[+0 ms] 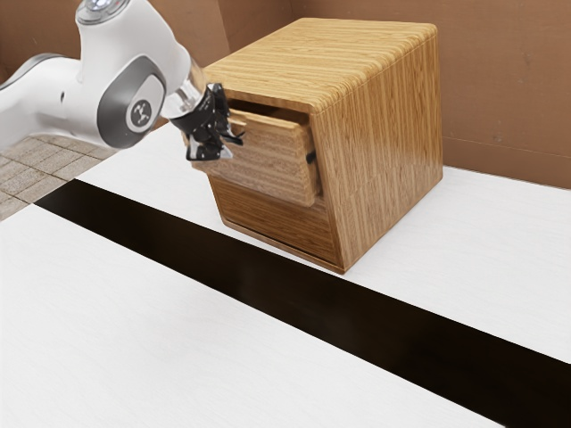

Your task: Pull the drawer handle with one arm to open the drawer

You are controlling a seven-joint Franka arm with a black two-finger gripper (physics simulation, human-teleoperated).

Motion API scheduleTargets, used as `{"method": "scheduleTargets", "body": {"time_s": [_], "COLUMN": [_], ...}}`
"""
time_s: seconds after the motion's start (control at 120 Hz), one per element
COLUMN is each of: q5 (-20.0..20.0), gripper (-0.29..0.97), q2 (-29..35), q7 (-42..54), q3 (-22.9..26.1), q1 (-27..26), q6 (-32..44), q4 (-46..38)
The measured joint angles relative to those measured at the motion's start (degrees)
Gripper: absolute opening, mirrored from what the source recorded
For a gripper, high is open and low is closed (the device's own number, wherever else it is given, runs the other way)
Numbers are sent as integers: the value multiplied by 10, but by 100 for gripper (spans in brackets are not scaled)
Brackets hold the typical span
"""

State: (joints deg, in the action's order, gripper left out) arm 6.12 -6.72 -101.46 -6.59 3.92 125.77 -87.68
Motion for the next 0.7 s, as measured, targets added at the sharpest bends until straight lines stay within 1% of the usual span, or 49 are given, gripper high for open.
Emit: {"method": "scheduleTargets", "body": {"time_s": [0.167, 0.3, 0.383, 0.442, 0.45, 0.633, 0.7], "q5": [10, 12, 12, 12, 12, 13, 12], "gripper": [-5, -9, -9, -12, -11, -10, -9], "q2": [21, 36, 50, 59, 60, 83, 90], "q7": [-15, -24, -28, -31, -31, -39, -41], "q3": [3, 3, -1, -1, 5, -1, 4], "q1": [4, 4, 1, 2, 8, 5, 10], "q6": [-19, -29, -33, -35, -35, -39, -39], "q4": [-10, -25, -40, -47, -48, -66, -72]}}
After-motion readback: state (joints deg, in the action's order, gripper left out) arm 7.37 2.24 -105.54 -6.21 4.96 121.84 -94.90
